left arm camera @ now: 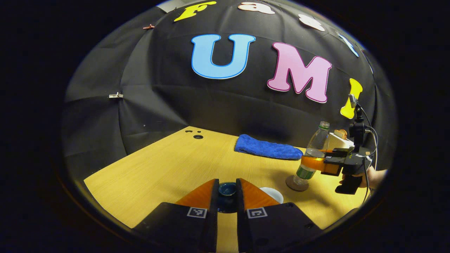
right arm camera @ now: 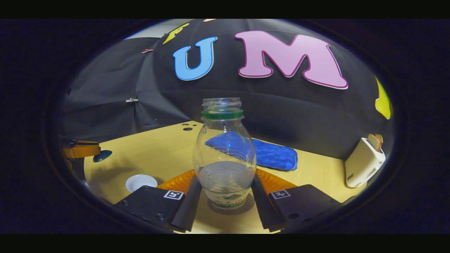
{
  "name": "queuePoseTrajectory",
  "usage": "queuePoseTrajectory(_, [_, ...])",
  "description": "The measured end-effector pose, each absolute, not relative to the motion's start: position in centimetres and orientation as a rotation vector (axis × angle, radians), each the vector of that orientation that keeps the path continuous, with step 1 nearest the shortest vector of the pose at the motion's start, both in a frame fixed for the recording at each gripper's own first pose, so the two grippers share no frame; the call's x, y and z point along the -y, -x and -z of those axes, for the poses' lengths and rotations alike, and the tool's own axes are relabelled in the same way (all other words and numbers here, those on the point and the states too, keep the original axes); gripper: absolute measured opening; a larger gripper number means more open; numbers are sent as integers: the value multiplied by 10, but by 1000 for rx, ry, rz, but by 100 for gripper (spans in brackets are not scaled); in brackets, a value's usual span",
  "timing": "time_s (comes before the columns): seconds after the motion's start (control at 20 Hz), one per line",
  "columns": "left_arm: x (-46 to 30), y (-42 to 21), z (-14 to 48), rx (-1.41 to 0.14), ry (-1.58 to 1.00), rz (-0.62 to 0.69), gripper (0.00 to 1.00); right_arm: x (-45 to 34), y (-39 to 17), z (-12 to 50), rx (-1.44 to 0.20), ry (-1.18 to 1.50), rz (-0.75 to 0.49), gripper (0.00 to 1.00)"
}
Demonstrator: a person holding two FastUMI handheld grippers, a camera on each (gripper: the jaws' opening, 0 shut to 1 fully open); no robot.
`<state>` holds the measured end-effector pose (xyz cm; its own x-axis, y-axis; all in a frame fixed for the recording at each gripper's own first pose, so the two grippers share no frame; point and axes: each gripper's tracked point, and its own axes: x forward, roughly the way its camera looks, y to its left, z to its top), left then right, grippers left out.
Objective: Open the teacup lid with one hand, grasp the water bottle and pour water into the teacup with the other hand; after pouring, place the water bottle on the coaster and then close the teacup lid.
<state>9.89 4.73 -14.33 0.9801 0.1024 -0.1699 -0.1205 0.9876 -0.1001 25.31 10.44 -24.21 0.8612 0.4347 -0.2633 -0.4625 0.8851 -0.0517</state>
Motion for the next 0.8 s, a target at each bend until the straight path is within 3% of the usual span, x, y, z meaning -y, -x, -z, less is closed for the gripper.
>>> queuePoseTrajectory(0.15, [-44, -102, 146, -171, 111, -110, 27, -97, -264, 253, -257, 70, -433, 70])
queuePoseTrajectory(0.2, [-43, -103, 145, -171, 109, -109, 27, -94, -264, 256, -259, 53, -427, 74])
queuePoseTrajectory(0.75, [-24, -116, 139, -165, 79, -68, 27, -87, -261, 267, -273, 49, -387, 80])
queuePoseTrajectory(0.8, [-22, -117, 137, -165, 72, -62, 23, -88, -260, 266, -276, 45, -390, 82])
